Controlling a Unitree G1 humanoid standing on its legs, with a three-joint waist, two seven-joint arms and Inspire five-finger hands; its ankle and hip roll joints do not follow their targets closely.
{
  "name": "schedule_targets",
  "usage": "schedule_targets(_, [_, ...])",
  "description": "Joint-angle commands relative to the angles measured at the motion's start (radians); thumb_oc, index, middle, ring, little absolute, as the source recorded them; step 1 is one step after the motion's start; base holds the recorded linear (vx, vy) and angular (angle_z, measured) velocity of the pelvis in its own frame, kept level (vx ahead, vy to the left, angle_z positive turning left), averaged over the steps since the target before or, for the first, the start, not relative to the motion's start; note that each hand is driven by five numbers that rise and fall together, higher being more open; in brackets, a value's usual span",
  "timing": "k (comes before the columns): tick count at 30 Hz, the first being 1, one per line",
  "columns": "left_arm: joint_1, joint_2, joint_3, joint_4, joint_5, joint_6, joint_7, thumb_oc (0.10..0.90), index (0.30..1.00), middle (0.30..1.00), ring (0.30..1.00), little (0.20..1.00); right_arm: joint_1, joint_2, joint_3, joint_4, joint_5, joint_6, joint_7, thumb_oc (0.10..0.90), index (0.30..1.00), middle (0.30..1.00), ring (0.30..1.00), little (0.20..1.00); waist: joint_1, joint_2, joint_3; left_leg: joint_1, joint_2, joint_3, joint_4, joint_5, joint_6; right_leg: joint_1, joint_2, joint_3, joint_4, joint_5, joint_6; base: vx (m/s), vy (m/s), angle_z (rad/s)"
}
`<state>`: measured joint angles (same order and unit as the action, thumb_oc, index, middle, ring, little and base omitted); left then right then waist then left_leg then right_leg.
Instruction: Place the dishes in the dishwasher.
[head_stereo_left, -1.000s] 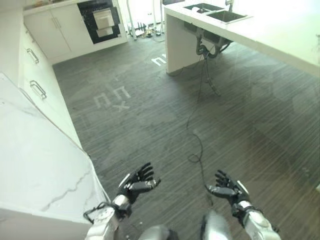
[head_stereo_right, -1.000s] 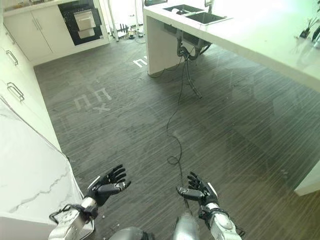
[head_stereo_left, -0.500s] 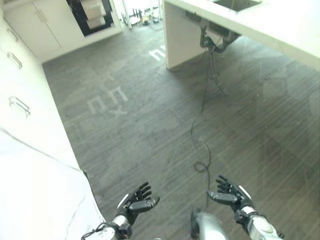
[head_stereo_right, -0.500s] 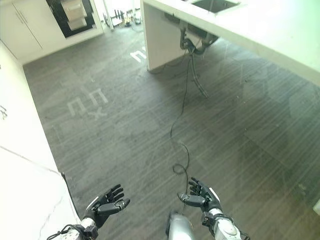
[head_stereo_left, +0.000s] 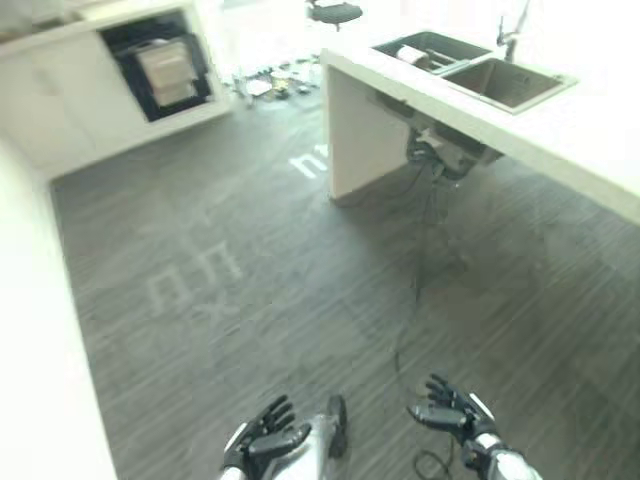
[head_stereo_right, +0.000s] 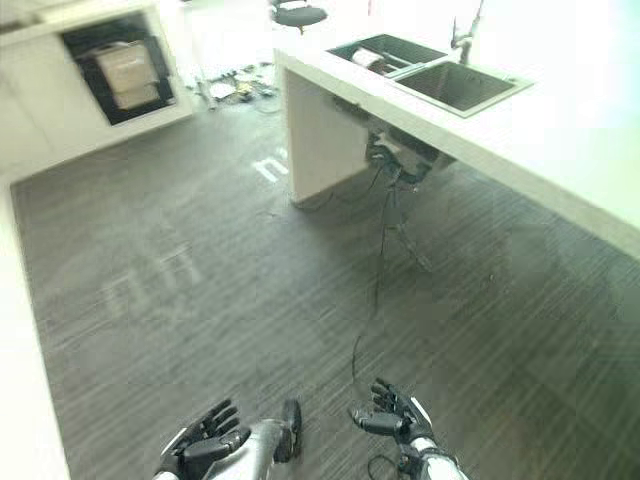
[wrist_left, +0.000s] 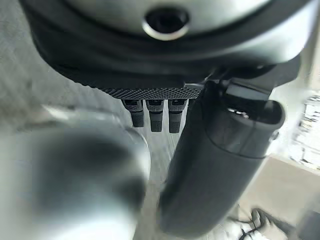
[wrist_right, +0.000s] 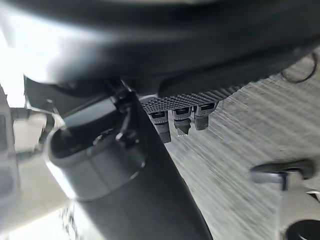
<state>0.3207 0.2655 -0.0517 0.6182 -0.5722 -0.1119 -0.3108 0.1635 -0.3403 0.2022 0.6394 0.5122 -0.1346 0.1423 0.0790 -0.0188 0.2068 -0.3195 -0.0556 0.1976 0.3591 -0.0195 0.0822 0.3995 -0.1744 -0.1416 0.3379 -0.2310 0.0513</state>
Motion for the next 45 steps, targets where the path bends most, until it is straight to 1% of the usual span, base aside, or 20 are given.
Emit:
schedule_targets(1, [-0.125,0.053,-0.019,-0.136,0.045,-0.111,-0.034,0.800,0.900,0.900,0.900,0.900,-0.096,-0.016,-0.062,-0.036,0.031,-0.106,0.025,0.800,0.900,0.900,0.900,0.900,0.026,0.001,0.004,0.088,0.012,0.005,-0.059,-0.049,-0.009,-0.157,0.140,-0.038,0.108,0.289,0.118,0.44,0.212,0.01])
schedule_targets(4, [-0.146,0.083,-0.037,-0.144,0.051,-0.094,-0.012,0.800,0.900,0.900,0.900,0.900,-0.089,-0.001,-0.061,-0.048,0.023,-0.123,0.025,0.800,0.900,0.900,0.900,0.900,-0.002,0.033,0.010,0.147,0.009,-0.018,-0.059,-0.098,0.033,-0.305,0.171,-0.006,0.466,0.416,0.165,0.29,0.148,0.46])
schedule_targets(7, [-0.171,0.102,-0.060,-0.140,0.031,-0.094,0.018,0.800,0.900,0.900,0.900,0.900,-0.089,0.002,-0.028,-0.048,0.024,-0.144,0.014,0.800,0.900,0.900,0.900,0.900,-0.052,0.079,0.031,0.226,0.030,-0.032,-0.059,-0.137,0.047,-0.541,0.117,-0.078,0.598,0.349,0.116,0.47,0.129,-0.27])
schedule_targets(8, [-0.172,0.107,-0.061,-0.154,0.038,-0.092,0.020,0.800,0.900,0.900,0.900,0.900,-0.087,-0.002,-0.028,-0.063,0.021,-0.147,0.012,0.800,0.900,0.900,0.900,0.900,-0.084,0.091,0.045,0.259,0.037,-0.056,-0.059,-0.159,0.035,-0.608,0.092,-0.124,0.480,0.255,0.075,0.60,-0.046,-0.02])
schedule_targets(10, [-0.188,0.121,-0.066,-0.157,0.036,-0.076,0.023,0.800,0.900,0.900,0.900,0.900,-0.078,-0.011,-0.043,-0.077,0.035,-0.143,0.018,0.800,0.900,0.900,0.900,0.900,-0.120,0.067,0.062,0.307,0.015,-0.094,-0.059,-0.200,0.019,-0.608,0.063,-0.144,0.120,0.272,0.064,0.65,-0.250,0.48])
schedule_targets(11, [-0.197,0.119,-0.070,-0.151,0.033,-0.073,0.033,0.800,0.900,0.900,0.900,0.900,-0.075,-0.019,-0.054,-0.085,0.042,-0.135,0.030,0.800,0.900,0.900,0.900,0.900,-0.134,0.040,0.071,0.358,-0.005,-0.116,-0.059,-0.264,0.003,-0.643,-0.006,-0.132,-0.038,0.298,0.098,0.67,-0.319,1.37])
schedule_targets(12, [-0.204,0.117,-0.075,-0.142,0.029,-0.077,0.043,0.800,0.900,0.900,0.900,0.900,-0.075,-0.021,-0.063,-0.085,0.033,-0.133,0.044,0.800,0.900,0.900,0.900,0.900,-0.142,0.022,0.070,0.374,-0.017,-0.118,-0.059,-0.278,-0.005,-0.706,-0.072,-0.124,-0.038,0.340,0.112,0.64,-0.293,1.43])
schedule_targets(14, [-0.198,0.106,-0.075,-0.123,0.024,-0.102,0.046,0.800,0.900,0.900,0.900,0.900,-0.072,-0.019,-0.076,-0.084,0.010,-0.137,0.067,0.800,0.900,0.900,0.900,0.900,-0.143,0.025,0.065,0.420,-0.003,-0.112,-0.059,-0.321,-0.025,-0.735,-0.109,-0.122,-0.038,0.357,0.120,0.48,-0.249,0.50])
schedule_targets(15, [-0.185,0.098,-0.070,-0.124,0.030,-0.113,0.043,0.800,0.900,0.900,0.900,0.900,-0.070,-0.021,-0.077,-0.088,0.008,-0.141,0.069,0.800,0.900,0.900,0.900,0.900,-0.139,0.023,0.060,0.443,0.002,-0.111,-0.059,-0.336,-0.036,-0.712,-0.101,-0.122,-0.038,0.343,0.121,0.56,-0.317,-0.32])
schedule_targets(17, [-0.164,0.086,-0.061,-0.130,0.043,-0.121,0.051,0.800,0.900,0.900,0.900,0.900,-0.071,-0.026,-0.073,-0.093,0.005,-0.151,0.059,0.800,0.900,0.900,0.900,0.900,-0.146,0.025,0.045,0.476,0.022,-0.116,-0.059,-0.262,-0.061,-0.677,-0.055,-0.106,-0.038,0.311,0.103,0.55,-0.302,-0.76])
schedule_targets(19, [-0.149,0.075,-0.050,-0.136,0.030,-0.116,0.061,0.800,0.900,0.900,0.900,0.900,-0.081,-0.043,-0.067,-0.092,0.006,-0.174,0.056,0.800,0.900,0.900,0.900,0.900,-0.145,0.032,0.037,0.536,0.048,-0.106,-0.059,-0.121,-0.095,-0.630,-0.006,-0.089,-0.038,0.253,0.063,0.47,-0.239,-0.59])
schedule_targets(21, [-0.135,0.062,-0.036,-0.147,0.008,-0.112,0.058,0.800,0.900,0.900,0.900,0.900,-0.098,-0.065,-0.051,-0.098,-0.014,-0.189,0.063,0.800,0.900,0.900,0.900,0.900,-0.135,0.037,0.031,0.488,0.074,-0.107,0.133,0.029,-0.151,-0.579,0.031,-0.104,-0.038,0.193,0.007,0.41,-0.232,-0.06])
schedule_targets(24, [-0.129,0.061,-0.018,-0.150,-0.004,-0.094,0.032,0.800,0.900,0.900,0.900,0.900,-0.103,-0.100,-0.047,-0.089,-0.056,-0.207,0.068,0.800,0.900,0.900,0.900,0.900,-0.119,0.026,0.040,0.331,0.101,-0.119,0.485,0.122,-0.176,-0.507,0.057,-0.100,-0.038,0.130,-0.059,0.38,-0.237,-0.27])
schedule_targets(26, [-0.139,0.064,-0.019,-0.137,0.005,-0.077,0.015,0.800,0.900,0.900,0.900,0.900,-0.108,-0.112,-0.052,-0.071,-0.031,-0.220,0.058,0.800,0.900,0.900,0.900,0.900,-0.105,0.020,0.052,0.208,0.127,-0.094,0.575,0.100,-0.153,-0.449,0.071,-0.100,-0.038,0.092,-0.082,0.39,-0.187,-0.40])
schedule_targets(27, [-0.145,0.064,-0.027,-0.126,0.018,-0.078,0.012,0.800,0.900,0.900,0.900,0.900,-0.112,-0.114,-0.055,-0.059,-0.016,-0.238,0.059,0.800,0.900,0.900,0.900,0.900,-0.090,0.020,0.058,0.169,0.098,-0.089,0.517,0.072,-0.132,-0.425,0.080,-0.086,-0.038,0.082,-0.078,0.64,-0.035,-0.83])
schedule_targets(28, [-0.140,0.057,-0.040,-0.108,0.030,-0.092,0.030,0.800,0.900,0.900,0.900,0.900,-0.126,-0.111,-0.056,-0.051,-0.006,-0.251,0.067,0.800,0.900,0.900,0.900,0.900,-0.061,0.018,0.065,0.158,0.038,-0.084,0.229,0.030,-0.103,-0.406,0.102,-0.036,-0.038,0.067,-0.055,0.68,0.080,-0.49])
schedule_targets(30, [-0.117,0.049,-0.038,-0.098,0.043,-0.108,0.050,0.800,0.900,0.900,0.900,0.900,-0.136,-0.103,-0.041,-0.048,-0.011,-0.248,0.062,0.800,0.900,0.900,0.900,0.900,-0.010,0.040,0.066,0.104,-0.002,-0.178,-0.059,0.075,-0.124,-0.377,0.155,0.032,-0.038,0.032,-0.029,0.59,0.148,-0.75])
schedule_targets(33, [-0.085,0.040,-0.027,-0.101,0.079,-0.125,0.042,0.800,0.900,0.900,0.900,0.900,-0.129,-0.097,-0.034,-0.060,-0.024,-0.242,0.053,0.800,0.900,0.900,0.900,0.900,0.035,0.047,0.066,-0.040,-0.016,-0.183,-0.059,0.126,-0.149,-0.332,0.184,0.064,-0.038,0.004,-0.026,0.31,0.079,-1.24])
schedule_targets(39, [-0.096,0.060,-0.028,-0.028,0.119,-0.143,0.070,0.800,0.900,0.900,0.900,0.900,-0.135,-0.069,-0.028,-0.027,-0.026,-0.229,0.057,0.800,0.900,0.900,0.900,0.900,0.004,0.070,0.015,0.062,-0.011,-0.190,-0.059,-0.035,-0.063,-0.316,0.187,0.035,-0.038,0.038,0.010,0.24,0.112,-0.98])
schedule_targets(45, [-0.124,0.071,-0.008,0.077,0.144,-0.164,0.068,0.800,0.900,0.900,0.900,0.900,-0.138,-0.060,-0.007,0.031,-0.111,-0.243,0.075,0.800,0.900,0.900,0.900,0.900,-0.019,0.088,0.003,0.103,-0.028,-0.232,-0.059,-0.083,-0.039,-0.351,0.192,0.024,-0.038,0.058,0.013,0.11,0.027,-0.12])
